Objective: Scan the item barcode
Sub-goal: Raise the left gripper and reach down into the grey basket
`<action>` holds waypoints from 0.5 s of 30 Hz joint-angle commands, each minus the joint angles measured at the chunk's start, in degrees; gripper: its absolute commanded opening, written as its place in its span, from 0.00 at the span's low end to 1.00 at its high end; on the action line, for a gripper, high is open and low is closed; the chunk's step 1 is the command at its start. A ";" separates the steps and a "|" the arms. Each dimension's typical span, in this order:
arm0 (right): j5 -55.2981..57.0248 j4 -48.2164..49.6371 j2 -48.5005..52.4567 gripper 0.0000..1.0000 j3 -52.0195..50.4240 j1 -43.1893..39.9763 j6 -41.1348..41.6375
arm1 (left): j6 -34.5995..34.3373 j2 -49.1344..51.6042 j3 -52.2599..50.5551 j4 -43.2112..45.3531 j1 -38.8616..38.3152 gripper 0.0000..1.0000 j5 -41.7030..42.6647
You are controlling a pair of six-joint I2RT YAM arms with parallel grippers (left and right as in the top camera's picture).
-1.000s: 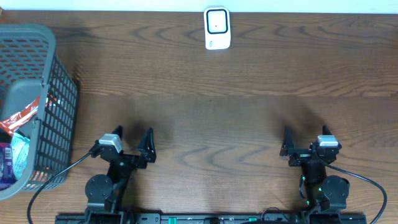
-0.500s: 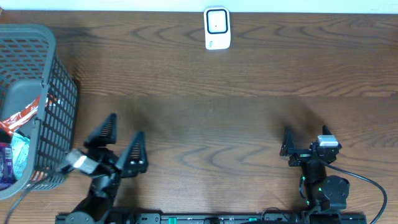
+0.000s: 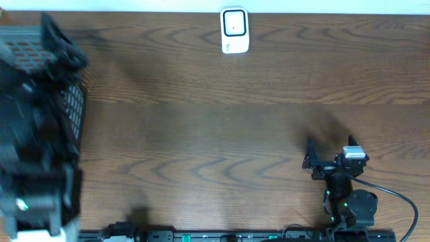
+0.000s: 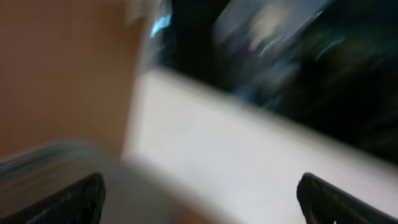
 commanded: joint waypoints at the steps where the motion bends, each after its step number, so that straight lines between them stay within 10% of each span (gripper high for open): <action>1: -0.09 -0.20 -0.33 0.99 -0.11 -0.39 0.59 | 3.96 12.61 16.44 -18.80 10.36 0.98 -8.90; 6: -0.09 -0.20 -0.33 0.99 -0.11 -0.39 0.59 | 4.00 22.03 22.16 -36.41 21.49 0.98 -8.22; 15: -0.09 -0.20 -0.33 0.99 -0.11 -0.39 0.59 | 4.07 28.28 20.52 -42.60 30.10 0.98 -6.19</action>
